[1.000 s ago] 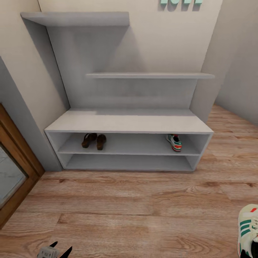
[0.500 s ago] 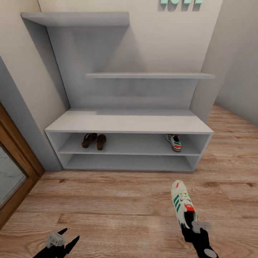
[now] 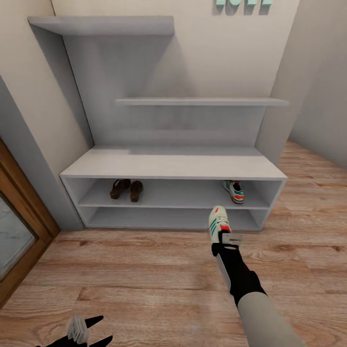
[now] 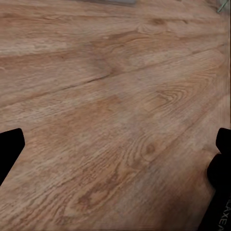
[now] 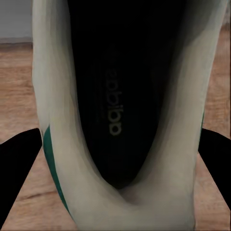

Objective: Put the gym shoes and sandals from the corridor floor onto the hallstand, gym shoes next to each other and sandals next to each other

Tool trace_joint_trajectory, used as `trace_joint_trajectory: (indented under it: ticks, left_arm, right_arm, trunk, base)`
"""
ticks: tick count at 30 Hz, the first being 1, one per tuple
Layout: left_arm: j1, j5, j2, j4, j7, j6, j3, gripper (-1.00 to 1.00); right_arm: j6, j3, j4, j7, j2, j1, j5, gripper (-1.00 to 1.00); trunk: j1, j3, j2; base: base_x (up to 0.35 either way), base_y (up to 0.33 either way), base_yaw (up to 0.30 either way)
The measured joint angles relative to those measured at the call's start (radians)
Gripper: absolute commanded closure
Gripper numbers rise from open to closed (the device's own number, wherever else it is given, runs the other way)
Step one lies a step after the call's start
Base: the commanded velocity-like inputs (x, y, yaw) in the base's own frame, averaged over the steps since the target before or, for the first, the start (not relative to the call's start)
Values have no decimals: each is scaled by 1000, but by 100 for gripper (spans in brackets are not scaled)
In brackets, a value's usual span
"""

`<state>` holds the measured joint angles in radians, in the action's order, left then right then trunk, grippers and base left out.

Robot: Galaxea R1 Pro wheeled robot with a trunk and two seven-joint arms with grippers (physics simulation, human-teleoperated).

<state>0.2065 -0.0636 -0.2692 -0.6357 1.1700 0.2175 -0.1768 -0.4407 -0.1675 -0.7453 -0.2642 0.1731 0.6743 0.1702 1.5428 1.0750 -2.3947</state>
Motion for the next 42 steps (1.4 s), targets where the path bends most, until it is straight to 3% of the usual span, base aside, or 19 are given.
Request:
trace_joint_trajectory:
  ticks: [7,15,31,42]
  left_arm:
    - [0,3,2,0,-1,0,0,-100]
    - [-1,4,4,0,-8,1,0,-100]
    - [-5,2,6,0,0,2,0,-100]
    - [-5,2,6,0,-2,2,2,-100]
  right_arm:
    - [3,1,41,-40,0,56,-8,100]
    - [4,2,41,-40,0,57,-9,100]
    - [5,1,36,-38,0,57,-10,100]
    - [4,0,34,-40,0,57,-9,100]
  trunk:
    - [0,0,0]
    - [0,0,0]
    - [-1,1,0]
    - [0,7,0]
  base:
    - [0,0,0]
    - [35,0,0]
    - [311,0,3]
    - [45,0,29]
